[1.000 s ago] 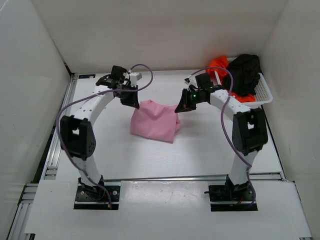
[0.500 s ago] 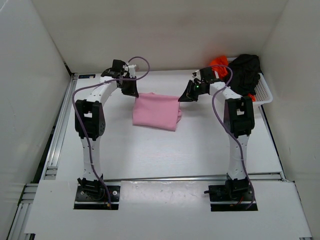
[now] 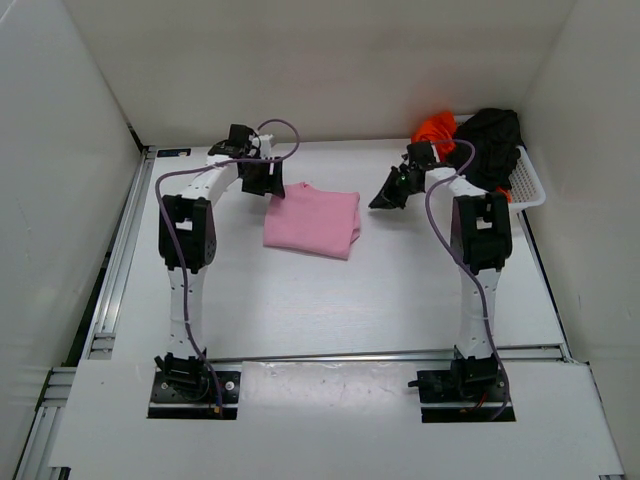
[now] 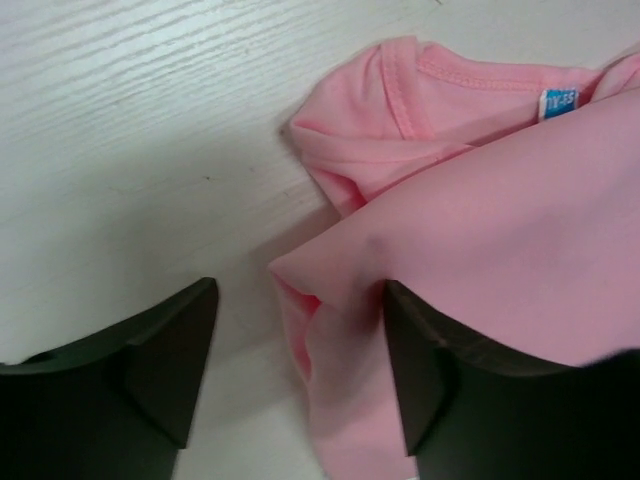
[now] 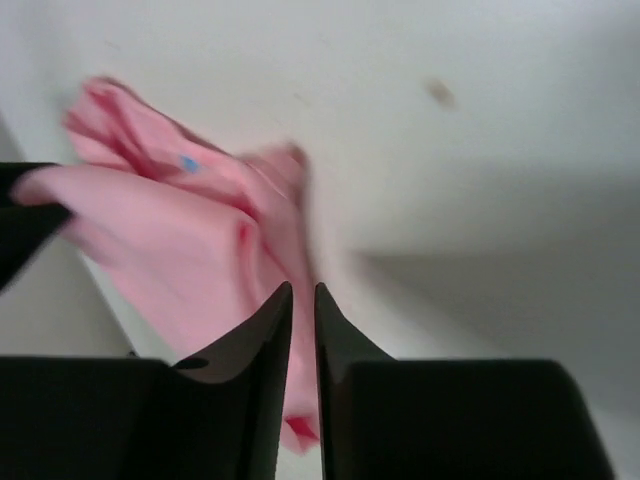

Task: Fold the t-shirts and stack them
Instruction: Fold the long partially folded tshirt into a neat square, then put the neatly folded tshirt into the corner of the board with the left arm

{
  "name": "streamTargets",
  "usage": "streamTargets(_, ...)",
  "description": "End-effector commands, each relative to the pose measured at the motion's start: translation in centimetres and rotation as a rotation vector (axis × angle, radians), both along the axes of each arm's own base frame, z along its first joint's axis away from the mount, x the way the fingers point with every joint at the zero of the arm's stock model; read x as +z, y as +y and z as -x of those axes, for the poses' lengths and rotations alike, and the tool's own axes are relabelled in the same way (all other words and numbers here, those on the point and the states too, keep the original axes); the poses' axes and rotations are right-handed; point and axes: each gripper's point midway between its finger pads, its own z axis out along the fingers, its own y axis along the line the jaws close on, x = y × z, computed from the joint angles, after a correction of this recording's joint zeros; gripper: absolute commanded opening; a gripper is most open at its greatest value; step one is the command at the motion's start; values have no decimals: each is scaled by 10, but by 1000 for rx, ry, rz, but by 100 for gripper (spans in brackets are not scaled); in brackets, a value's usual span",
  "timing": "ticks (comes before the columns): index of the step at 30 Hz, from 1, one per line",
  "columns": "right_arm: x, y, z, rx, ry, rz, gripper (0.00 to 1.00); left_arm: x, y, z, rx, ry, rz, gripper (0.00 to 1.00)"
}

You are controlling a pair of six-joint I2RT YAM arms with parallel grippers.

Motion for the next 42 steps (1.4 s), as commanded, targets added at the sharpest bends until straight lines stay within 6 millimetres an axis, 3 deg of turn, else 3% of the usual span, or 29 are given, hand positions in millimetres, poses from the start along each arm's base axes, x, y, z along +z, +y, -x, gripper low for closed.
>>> streamTargets(1, 5, -25, 33, -86, 43, 163, 9, 38, 15, -3, 31, -78, -4, 80)
streamTargets(2, 8, -19, 45, -69, 51, 166, 2, 41, 21, 1, 40, -76, -5, 82)
streamTargets(4, -1, -6, 65, -27, 87, 163, 0, 46, 24, 16, 33, -57, 19, 91)
streamTargets(5, -1, -2, 67, -18, 86, 163, 0, 48, 25, 21, 29, -49, 37, 100)
streamTargets(8, -5, 13, 73, 14, 78, 177, 0, 44, 26, 42, 22, -13, 43, 100)
streamTargets(14, -23, 40, 78, 38, 135, 153, 0, 12, 27, 78, 13, 95, 48, 100)
streamTargets(17, -32, 46, 90, 42, 166, 125, 0, 0, 24, 88, 3, 138, 63, 95)
streamTargets(19, -41, 42, 105, 38, 201, 123, 0, -21, 23, 101, -4, 203, 75, 84)
streamTargets(21, -40, 44, 107, 27, 195, 97, 0, -27, 19, 109, -15, 234, 96, 74)
streamTargets(22, -38, 46, 110, 37, 193, 80, 0, -29, 18, 113, -19, 245, 104, 65)
streamTargets(24, -37, 59, 118, 93, 225, -6, 0, -35, 14, 124, -31, 281, 131, 60)
streamTargets(27, -40, 66, 125, 136, 261, -56, 0, -38, 13, 135, -37, 302, 146, 60)
streamTargets(32, -45, 63, 142, 151, 309, -60, 0, -26, 11, 148, -48, 283, 147, 60)
streamTargets(38, -26, 51, 149, 149, 264, -31, 7, -22, 14, 167, -48, 289, 146, 56)
streamTargets(42, -26, 43, 159, 143, 284, 0, 7, -20, 15, 175, -48, 290, 146, 56)
